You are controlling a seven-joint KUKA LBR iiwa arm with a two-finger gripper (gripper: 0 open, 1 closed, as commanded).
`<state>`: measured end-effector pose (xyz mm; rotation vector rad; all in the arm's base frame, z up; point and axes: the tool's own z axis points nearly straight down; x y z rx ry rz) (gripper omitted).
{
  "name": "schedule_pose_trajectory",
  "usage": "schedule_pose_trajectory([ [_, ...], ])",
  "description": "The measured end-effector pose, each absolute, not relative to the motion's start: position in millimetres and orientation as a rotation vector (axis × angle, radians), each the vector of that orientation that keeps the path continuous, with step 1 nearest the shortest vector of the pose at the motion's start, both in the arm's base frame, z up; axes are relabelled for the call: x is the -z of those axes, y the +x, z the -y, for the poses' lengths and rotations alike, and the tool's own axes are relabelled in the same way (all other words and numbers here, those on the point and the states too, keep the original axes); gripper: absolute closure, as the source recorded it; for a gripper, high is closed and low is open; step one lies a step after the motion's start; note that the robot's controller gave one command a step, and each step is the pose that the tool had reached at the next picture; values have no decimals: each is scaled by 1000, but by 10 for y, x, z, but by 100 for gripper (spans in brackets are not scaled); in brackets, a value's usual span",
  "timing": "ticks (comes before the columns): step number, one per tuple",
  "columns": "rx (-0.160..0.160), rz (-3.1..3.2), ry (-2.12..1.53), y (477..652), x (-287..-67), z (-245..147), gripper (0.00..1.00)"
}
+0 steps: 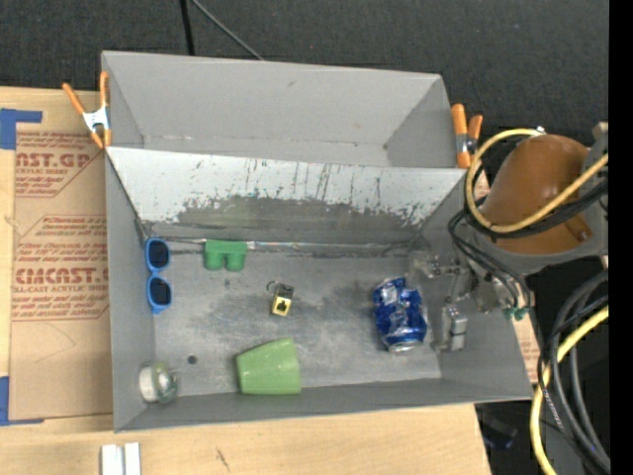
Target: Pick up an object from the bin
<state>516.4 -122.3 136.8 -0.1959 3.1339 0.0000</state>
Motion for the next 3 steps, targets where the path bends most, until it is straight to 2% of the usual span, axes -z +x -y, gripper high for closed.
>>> schedule_pose_trajectory([
  [1, -6, -3133, -67, 5146, -701, 692, 0],
  [2, -7, -3115, -391, 5922, -949, 964, 0],
  [3, -27, -3147, -159, 5795, -857, 1047, 0],
])
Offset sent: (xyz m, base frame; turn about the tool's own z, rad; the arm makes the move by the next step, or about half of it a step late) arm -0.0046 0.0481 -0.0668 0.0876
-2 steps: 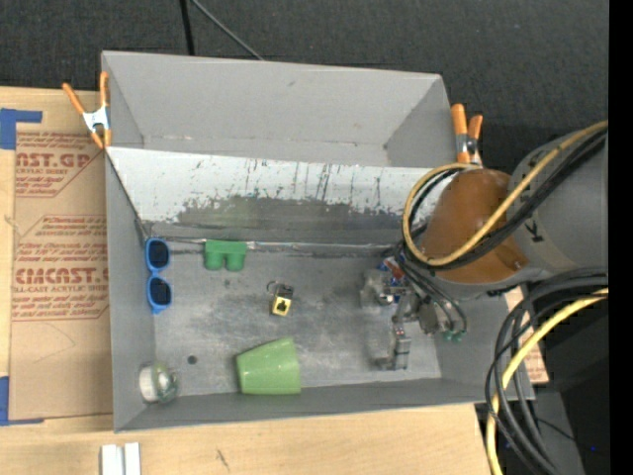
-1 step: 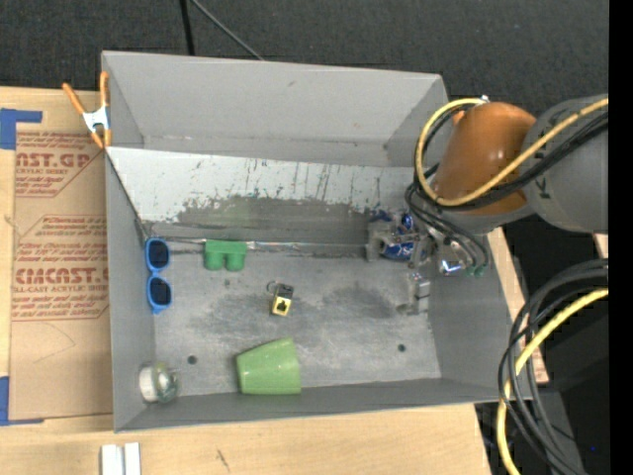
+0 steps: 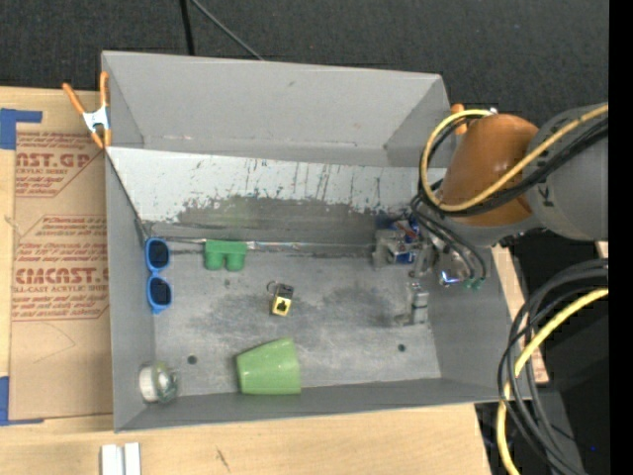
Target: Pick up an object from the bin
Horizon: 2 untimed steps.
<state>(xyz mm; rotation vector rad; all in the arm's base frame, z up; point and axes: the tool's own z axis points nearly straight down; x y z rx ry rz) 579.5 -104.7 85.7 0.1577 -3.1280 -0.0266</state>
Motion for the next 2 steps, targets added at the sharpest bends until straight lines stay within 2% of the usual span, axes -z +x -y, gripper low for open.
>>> schedule_pose_trajectory([
  [1, 19, 3141, -15, 5814, -868, 1072, 0],
  [2, 35, 3129, 279, 5808, -946, 1281, 0],
])
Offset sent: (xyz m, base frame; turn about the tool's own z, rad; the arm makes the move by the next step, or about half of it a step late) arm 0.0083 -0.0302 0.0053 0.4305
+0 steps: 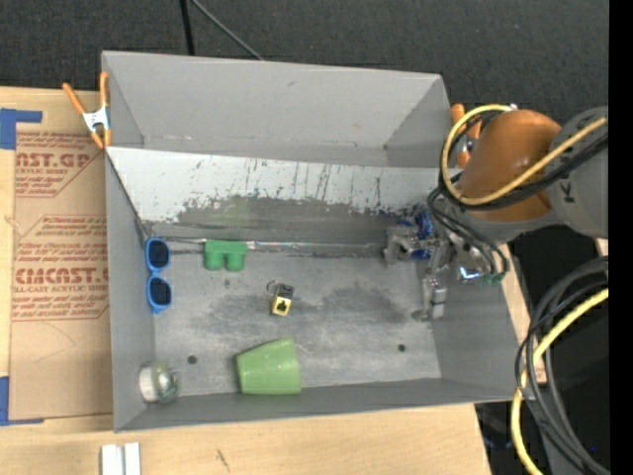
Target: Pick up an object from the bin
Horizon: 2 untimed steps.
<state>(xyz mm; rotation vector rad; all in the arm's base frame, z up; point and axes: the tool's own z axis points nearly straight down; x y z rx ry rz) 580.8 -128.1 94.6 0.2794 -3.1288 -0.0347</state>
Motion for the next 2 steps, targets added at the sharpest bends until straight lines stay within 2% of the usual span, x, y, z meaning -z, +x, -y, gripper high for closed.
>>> schedule_pose_trajectory([
  [1, 3, 3141, -220, 5894, -1598, 1143, 0],
  [2, 6, 3124, -234, 5535, -646, 607, 0],
])
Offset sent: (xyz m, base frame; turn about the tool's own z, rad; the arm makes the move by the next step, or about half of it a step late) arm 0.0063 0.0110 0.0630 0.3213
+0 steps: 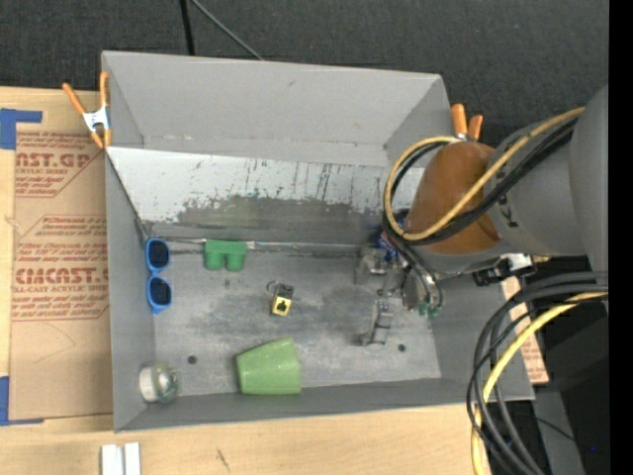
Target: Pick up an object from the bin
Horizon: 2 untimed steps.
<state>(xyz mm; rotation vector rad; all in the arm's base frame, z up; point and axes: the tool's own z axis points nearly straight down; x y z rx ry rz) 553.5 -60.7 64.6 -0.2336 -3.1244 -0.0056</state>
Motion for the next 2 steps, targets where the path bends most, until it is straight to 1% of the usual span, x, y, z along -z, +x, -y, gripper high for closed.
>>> schedule_pose_trajectory([
  [1, -5, 3139, 126, 5251, -845, 1368, 0],
  [2, 5, 3139, -210, 5785, -847, 907, 0],
])
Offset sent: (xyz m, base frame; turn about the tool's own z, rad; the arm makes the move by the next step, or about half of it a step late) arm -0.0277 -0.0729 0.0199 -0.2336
